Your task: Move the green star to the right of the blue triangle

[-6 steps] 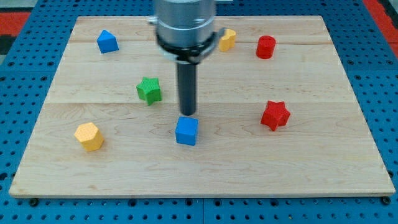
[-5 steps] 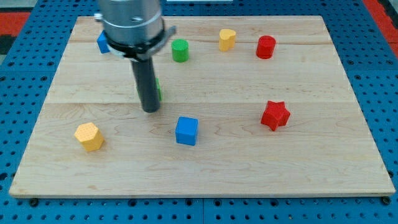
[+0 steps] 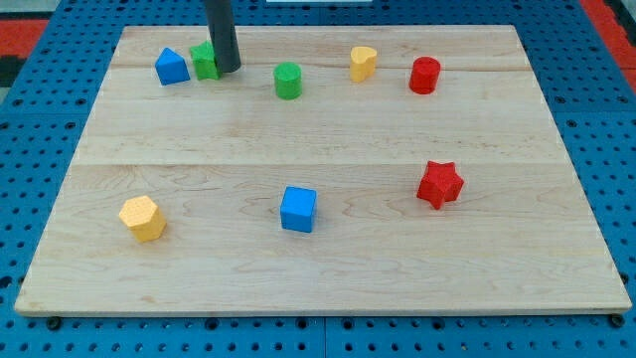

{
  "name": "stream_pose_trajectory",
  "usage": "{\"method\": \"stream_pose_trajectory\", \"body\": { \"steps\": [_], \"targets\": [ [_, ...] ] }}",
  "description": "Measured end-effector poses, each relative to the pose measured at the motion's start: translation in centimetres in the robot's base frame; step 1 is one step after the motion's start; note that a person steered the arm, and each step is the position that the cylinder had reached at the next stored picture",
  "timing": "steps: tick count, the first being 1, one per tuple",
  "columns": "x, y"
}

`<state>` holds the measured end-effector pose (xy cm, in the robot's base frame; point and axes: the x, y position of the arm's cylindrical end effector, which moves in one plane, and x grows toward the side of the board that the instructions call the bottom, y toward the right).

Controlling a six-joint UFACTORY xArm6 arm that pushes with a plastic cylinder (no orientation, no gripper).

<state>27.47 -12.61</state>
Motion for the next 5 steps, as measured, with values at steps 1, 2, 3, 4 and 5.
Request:
{"method": "stream_pose_trajectory", "body": {
  "steps": [1,2,3,4,5],
  "targets": [
    [0.1,2.0],
    [1.8,0.5],
    [3.8,-2.4],
    [5.3,-5.4],
    [7.3,-9.1]
  ]
}}
